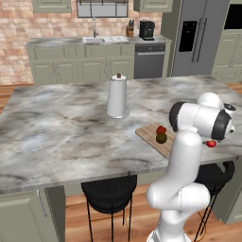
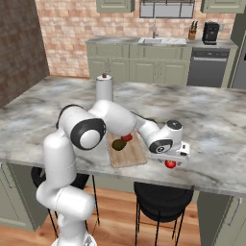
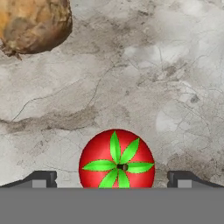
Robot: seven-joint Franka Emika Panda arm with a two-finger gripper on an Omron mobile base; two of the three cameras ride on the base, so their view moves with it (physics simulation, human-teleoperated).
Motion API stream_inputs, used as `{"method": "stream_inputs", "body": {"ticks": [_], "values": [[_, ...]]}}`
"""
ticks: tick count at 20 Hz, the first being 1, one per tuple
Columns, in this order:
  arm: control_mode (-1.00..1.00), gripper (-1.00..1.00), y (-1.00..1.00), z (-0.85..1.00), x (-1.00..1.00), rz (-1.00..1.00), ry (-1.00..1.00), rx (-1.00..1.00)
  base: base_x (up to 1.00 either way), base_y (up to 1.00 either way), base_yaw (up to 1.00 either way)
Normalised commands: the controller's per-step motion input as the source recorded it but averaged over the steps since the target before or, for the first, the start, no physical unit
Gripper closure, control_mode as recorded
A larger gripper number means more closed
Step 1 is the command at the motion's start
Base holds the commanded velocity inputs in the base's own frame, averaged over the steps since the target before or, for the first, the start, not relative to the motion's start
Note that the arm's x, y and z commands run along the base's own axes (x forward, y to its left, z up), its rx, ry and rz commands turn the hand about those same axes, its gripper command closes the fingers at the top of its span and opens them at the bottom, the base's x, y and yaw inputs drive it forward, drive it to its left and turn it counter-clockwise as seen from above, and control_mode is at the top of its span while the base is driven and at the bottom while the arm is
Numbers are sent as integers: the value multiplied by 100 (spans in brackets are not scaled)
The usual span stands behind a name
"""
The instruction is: Place the avocado, onion, tomato, and bell pepper on the cutting board.
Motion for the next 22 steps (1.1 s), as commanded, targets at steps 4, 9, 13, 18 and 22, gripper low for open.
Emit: {"method": "stream_inputs", "body": {"ticks": [4, 9, 13, 18, 22], "values": [[-100, -100, -11, -11, 6, 1, 0, 0, 0, 0, 0], [-100, -100, -2, -7, 3, 0, 0, 0, 0, 0, 0], [-100, -100, 0, -6, 2, 0, 0, 0, 0, 0, 0], [-100, -100, 0, -6, 0, 0, 0, 0, 0, 0, 0], [-100, -100, 0, -6, 0, 0, 0, 0, 0, 0, 0]]}}
